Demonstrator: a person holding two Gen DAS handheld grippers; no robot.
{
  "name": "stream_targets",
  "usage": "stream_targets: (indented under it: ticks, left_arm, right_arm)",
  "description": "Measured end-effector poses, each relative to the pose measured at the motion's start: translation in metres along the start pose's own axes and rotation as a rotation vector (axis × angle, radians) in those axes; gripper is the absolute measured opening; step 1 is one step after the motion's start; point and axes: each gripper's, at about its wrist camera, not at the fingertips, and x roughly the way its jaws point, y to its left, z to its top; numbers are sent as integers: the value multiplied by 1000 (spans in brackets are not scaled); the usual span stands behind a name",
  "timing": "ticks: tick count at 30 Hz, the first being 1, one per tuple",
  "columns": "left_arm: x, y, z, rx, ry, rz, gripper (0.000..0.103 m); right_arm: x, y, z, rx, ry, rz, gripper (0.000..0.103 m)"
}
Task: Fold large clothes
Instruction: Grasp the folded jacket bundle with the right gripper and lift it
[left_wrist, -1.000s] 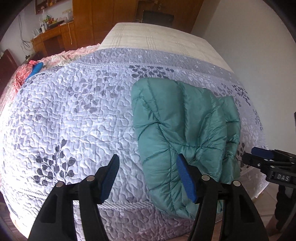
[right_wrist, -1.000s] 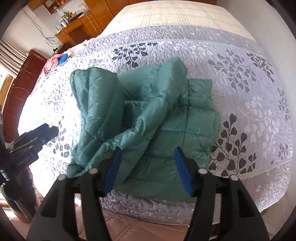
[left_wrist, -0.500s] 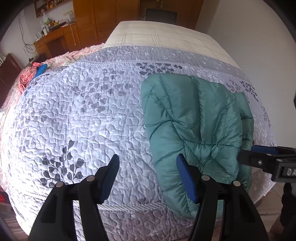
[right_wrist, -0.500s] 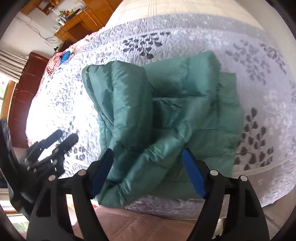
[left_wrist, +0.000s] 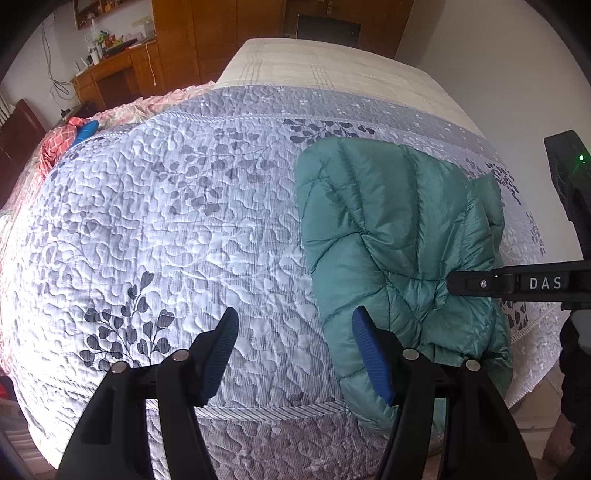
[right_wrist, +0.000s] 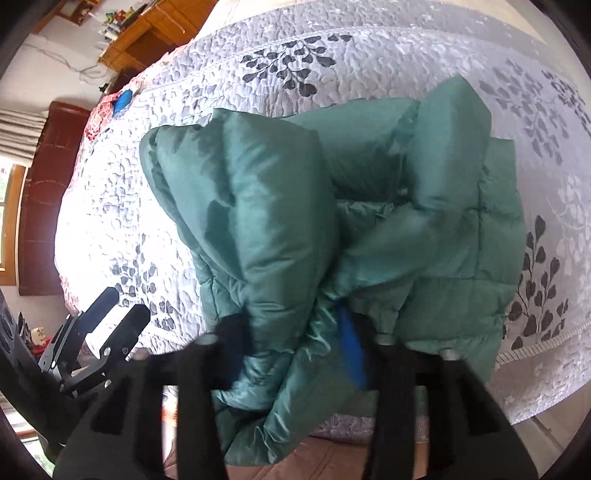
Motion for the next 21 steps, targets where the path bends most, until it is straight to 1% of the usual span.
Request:
stream_targets:
  ticks: [1,4,7,10,13,15,18,20,21]
  left_arm:
    - [0,0,0,-3,0,-1,64]
    - [0,0,-1,-6,1,0,64]
    - [-7,-9,2,6,-26,-19,64]
    - [-12,-25,8,34,-56,-40,64]
    - [-12,-46,13,69,-74,-59,64]
    - [-9,-66,17,106,-82,-75,64]
    - [1,-96,21,160,-80,-86,64]
    - [11,-116,22,193,-70,-114,64]
    - [17,-126,22,201,-75,-76,64]
  right_arm:
    - [-3,1,-1,-9,-10,5,19]
    - [-24,1,-7,-56,-64,21,12]
    - [-53,-5,-17,-91,-140,26,11]
    - [-78,-20,-27,-93,-208,12,10]
    - [-98,-45,-36,-70,-269,0,10]
    - [-107,-71,-42,-35,-306,-5,10]
    - [-107,-105,-48,26,-326,-5,10]
    - [-100,-134,-51,83,-318,1,10]
    - [-95,-149,-52,114,-309,5,10]
